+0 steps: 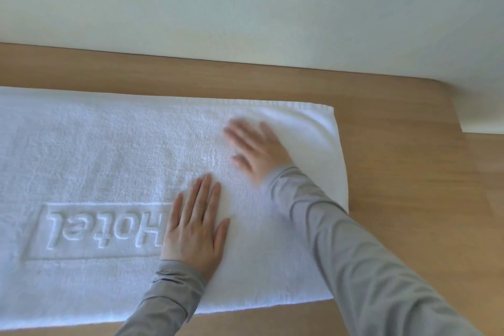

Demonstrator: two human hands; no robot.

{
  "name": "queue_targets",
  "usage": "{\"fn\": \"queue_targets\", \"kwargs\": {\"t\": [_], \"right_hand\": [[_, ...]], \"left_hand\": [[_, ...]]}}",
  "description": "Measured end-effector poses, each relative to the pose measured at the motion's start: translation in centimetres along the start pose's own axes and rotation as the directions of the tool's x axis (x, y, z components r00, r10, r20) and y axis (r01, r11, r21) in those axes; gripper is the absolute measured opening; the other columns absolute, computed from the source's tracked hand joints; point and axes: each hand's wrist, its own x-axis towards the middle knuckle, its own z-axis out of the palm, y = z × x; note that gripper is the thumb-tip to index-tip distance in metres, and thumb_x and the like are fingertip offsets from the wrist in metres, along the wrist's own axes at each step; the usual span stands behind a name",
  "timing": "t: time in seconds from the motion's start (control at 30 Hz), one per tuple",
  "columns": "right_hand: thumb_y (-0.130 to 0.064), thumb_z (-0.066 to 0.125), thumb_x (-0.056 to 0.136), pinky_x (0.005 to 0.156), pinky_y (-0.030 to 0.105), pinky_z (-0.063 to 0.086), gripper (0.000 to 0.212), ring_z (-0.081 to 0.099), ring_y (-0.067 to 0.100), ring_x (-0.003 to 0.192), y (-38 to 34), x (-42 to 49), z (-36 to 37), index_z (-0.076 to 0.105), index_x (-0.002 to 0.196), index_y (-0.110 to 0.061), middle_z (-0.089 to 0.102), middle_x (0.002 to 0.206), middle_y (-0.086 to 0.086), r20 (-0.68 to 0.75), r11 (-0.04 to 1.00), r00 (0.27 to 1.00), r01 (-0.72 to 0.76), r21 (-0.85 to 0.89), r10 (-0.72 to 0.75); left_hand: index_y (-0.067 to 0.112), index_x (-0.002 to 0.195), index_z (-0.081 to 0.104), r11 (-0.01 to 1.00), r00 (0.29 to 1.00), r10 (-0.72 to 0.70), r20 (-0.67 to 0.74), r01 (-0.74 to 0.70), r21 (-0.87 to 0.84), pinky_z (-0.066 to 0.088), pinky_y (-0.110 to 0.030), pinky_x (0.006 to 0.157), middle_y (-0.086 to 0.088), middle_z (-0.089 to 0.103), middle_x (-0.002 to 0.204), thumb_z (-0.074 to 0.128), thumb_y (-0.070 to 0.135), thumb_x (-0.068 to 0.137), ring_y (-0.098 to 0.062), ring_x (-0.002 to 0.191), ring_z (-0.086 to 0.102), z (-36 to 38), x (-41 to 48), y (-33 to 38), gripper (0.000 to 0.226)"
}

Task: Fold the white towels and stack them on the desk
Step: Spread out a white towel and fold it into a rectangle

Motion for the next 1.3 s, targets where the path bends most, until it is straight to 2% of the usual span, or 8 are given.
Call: {"fn": "queue_targets", "kwargs": {"t": [0.13,0.3,0.53,0.7,0.8,0.93,1.03,1.3], "right_hand": [[-0.033,0.03,0.1,0.119,0.04,0.002,0.056,0.008,0.02,0.146,10.1,-2.8,-0.7,0.017,0.148,-0.008,0.012,0.158,0.008,0.0,0.883,0.883,-0.47,0.002,0.47],[-0.044,0.011,0.098,0.118,0.043,-0.009,0.064,-0.009,0.019,0.146,9.7,-3.0,-1.9,-0.001,0.149,-0.007,-0.006,0.159,0.007,0.001,0.757,0.758,-0.651,-0.052,0.652],[-0.038,0.03,0.092,0.114,0.053,0.019,0.061,0.022,0.024,0.143,-8.7,-8.7,1.3,0.031,0.144,-0.005,0.027,0.154,0.009,-0.045,0.97,0.97,-0.236,0.065,0.239],[-0.05,0.0,0.088,0.119,0.04,-0.002,0.071,-0.004,0.018,0.146,-1.3,-16.5,1.4,-0.003,0.148,-0.013,-0.009,0.156,0.0,0.08,0.815,0.813,-0.579,0.0,0.577],[-0.055,-0.006,0.084,0.119,0.044,0.002,0.08,-0.001,0.024,0.146,0.2,-19.1,0.5,0.003,0.147,-0.006,-0.006,0.155,0.005,0.049,0.678,0.683,-0.73,0.085,0.729],[-0.048,0.008,0.097,0.116,0.047,0.011,0.07,0.016,0.029,0.143,-4.7,-18.3,-0.2,0.022,0.145,0.001,0.019,0.153,0.016,-0.151,0.796,0.782,-0.596,0.106,0.605],[-0.043,0.023,0.096,0.112,0.047,0.016,0.062,0.021,0.024,0.143,-8.5,-18.5,1.4,0.026,0.145,-0.005,0.021,0.154,0.009,-0.031,0.922,0.921,-0.387,0.024,0.388],[-0.046,0.007,0.098,0.112,0.044,0.018,0.065,0.014,0.02,0.144,-4.5,-23.4,1.9,0.025,0.145,-0.005,0.023,0.154,0.009,0.11,0.87,0.866,-0.493,0.025,0.488]], "left_hand": [[0.014,0.149,0.027,1.0,1.0,-0.001,0.003,0.001,-0.001,0.014,-0.043,0.117,-0.003,0.022,0.157,0.023,0.044,0.095,-0.02,0.145,0.019,0.1,0.0,0.1,0.061],[0.014,0.149,0.025,1.0,1.0,-0.004,0.008,0.004,0.017,0.015,-0.044,0.117,-0.003,0.021,0.157,0.021,0.045,0.096,-0.02,0.145,0.018,0.1,0.0,0.0,0.062],[0.01,0.147,0.031,0.999,1.0,0.007,0.005,-0.007,0.032,0.017,-0.044,0.116,-0.007,0.026,0.155,0.015,0.045,0.097,-0.022,0.143,0.023,0.0,0.0,0.1,0.063],[0.014,0.149,0.025,1.0,1.0,0.002,-0.012,-0.001,0.03,0.012,-0.041,0.118,-0.003,0.022,0.157,0.017,0.046,0.096,-0.019,0.145,0.019,0.1,-0.1,0.2,0.062],[0.014,0.149,0.024,0.999,1.0,-0.002,-0.014,0.002,0.036,0.011,-0.041,0.118,-0.003,0.021,0.157,0.016,0.046,0.096,-0.019,0.145,0.018,0.1,0.0,0.1,0.062],[0.015,0.15,0.023,0.999,1.0,-0.011,-0.011,0.012,0.037,0.011,-0.041,0.118,-0.002,0.02,0.157,0.014,0.047,0.096,-0.018,0.145,0.017,0.0,-0.1,0.1,0.063],[0.015,0.149,0.024,0.999,1.0,-0.017,-0.01,0.017,0.037,0.012,-0.041,0.117,-0.002,0.021,0.157,0.01,0.049,0.096,-0.018,0.144,0.019,0.0,-0.1,0.1,0.064],[0.015,0.149,0.027,1.0,1.0,-0.018,-0.013,0.018,0.021,0.013,-0.04,0.117,-0.002,0.023,0.156,0.016,0.047,0.097,-0.018,0.144,0.021,0.2,-0.1,0.0,0.062]]}}
